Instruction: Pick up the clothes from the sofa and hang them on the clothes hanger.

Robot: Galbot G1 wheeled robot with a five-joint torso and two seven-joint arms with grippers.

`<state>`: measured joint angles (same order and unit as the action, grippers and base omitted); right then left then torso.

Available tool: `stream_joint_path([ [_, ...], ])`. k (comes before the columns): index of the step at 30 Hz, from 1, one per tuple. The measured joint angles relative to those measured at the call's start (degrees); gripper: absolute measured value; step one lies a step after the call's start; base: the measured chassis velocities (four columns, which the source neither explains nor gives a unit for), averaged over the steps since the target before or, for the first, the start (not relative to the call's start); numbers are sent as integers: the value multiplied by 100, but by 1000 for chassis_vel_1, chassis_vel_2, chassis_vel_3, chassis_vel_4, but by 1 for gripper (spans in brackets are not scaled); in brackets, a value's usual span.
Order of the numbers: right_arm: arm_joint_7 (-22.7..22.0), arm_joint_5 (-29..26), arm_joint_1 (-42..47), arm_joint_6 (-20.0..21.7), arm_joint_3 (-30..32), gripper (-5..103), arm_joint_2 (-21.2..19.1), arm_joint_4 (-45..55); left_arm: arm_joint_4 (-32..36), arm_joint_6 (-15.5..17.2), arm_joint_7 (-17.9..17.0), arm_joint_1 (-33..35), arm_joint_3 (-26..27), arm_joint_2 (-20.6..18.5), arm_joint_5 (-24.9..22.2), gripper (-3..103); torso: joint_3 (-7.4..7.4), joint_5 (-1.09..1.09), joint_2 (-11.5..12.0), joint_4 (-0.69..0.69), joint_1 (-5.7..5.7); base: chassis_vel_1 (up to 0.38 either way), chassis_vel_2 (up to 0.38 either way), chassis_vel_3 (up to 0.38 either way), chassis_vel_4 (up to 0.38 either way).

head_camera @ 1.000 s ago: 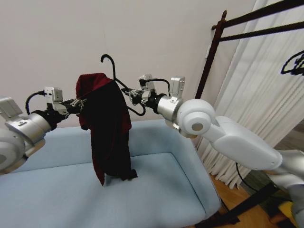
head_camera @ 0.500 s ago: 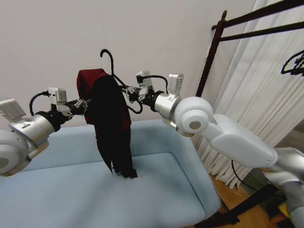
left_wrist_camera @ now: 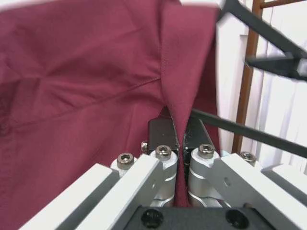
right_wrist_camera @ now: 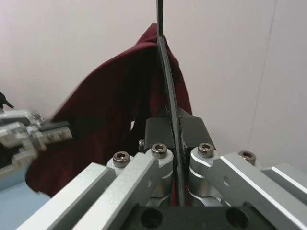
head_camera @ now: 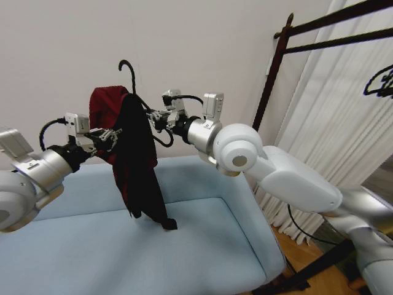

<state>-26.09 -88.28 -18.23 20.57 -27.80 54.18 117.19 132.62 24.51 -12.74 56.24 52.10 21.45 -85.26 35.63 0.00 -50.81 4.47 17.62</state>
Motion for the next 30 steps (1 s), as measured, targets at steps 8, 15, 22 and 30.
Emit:
stream_joint_path([
  [8, 332, 169, 215, 20, 8, 1, -544, 78, -80, 4, 18, -15, 92, 1, -17, 0, 0, 2, 0, 1, 0, 0, 0, 0, 0],
  [15, 604, 164, 174, -3, 38, 1, -714, 79, -69, 10, 23, -38, 52, 44, -5, 0, 0, 0, -1, -1, 0, 0, 0, 0, 0],
  [22, 728, 151, 69, -14, 52, 1, -786, 67, 25, 24, -108, -2, 43, 79, 128, 4, 0, 0, -1, -1, 0, 0, 0, 0, 0],
  [30, 1018, 248, 52, -35, 81, 1, -933, 13, 30, 79, -276, -2, 91, 55, 125, 31, 0, 1, -1, 0, 0, 0, 0, 0, 0],
])
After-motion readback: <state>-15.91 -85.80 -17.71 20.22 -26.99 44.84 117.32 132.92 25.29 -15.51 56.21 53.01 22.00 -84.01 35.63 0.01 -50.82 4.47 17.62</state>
